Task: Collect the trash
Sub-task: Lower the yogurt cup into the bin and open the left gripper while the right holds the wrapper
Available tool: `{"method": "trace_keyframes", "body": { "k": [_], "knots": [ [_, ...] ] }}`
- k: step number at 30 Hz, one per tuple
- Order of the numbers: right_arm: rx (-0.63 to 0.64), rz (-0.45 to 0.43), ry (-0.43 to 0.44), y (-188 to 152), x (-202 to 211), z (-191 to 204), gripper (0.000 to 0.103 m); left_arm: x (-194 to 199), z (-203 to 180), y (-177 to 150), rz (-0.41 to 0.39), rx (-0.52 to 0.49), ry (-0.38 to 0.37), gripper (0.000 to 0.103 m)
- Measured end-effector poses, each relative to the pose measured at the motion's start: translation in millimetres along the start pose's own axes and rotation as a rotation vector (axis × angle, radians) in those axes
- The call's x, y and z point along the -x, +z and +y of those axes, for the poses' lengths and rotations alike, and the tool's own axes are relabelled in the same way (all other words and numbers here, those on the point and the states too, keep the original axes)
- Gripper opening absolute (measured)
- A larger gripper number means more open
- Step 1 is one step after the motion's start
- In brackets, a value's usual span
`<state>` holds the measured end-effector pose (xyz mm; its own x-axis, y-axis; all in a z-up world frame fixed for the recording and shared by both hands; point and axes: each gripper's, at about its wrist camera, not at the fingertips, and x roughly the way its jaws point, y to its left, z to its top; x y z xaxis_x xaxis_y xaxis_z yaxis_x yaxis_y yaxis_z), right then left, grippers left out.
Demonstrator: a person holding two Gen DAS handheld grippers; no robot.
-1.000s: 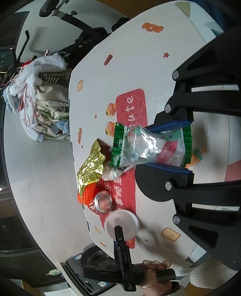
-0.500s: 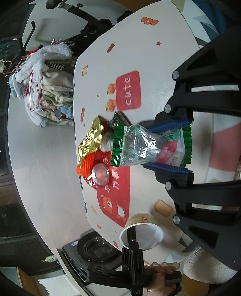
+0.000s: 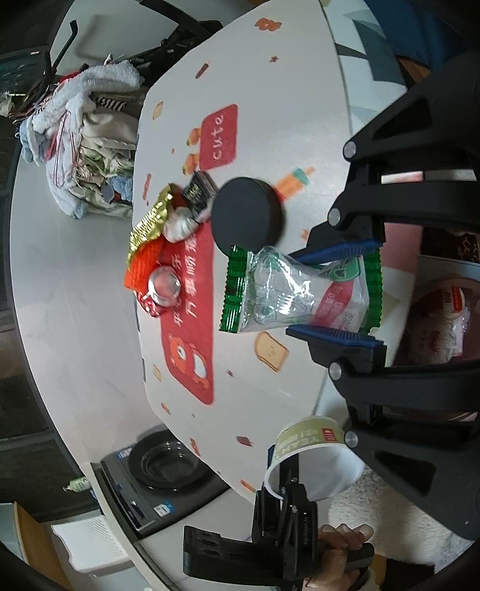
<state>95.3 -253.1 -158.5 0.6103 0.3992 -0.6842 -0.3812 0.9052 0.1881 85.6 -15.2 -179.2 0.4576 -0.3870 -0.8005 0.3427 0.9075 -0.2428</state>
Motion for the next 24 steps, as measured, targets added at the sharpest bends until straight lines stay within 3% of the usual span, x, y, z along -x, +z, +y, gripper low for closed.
{"method": "trace_keyframes", "body": {
  "k": [13,24],
  "knots": [
    [-0.004,0.023,0.023,-27.6,8.8,15.6,0.035,-14.0,-35.8,-63.4,0.096,-0.102,0.03,0.027],
    [-0.02,0.035,0.022,-33.5,9.9,10.9,0.035,-42.6,-49.2,-80.1,0.178,-0.134,0.014,0.028]
  ]
}}
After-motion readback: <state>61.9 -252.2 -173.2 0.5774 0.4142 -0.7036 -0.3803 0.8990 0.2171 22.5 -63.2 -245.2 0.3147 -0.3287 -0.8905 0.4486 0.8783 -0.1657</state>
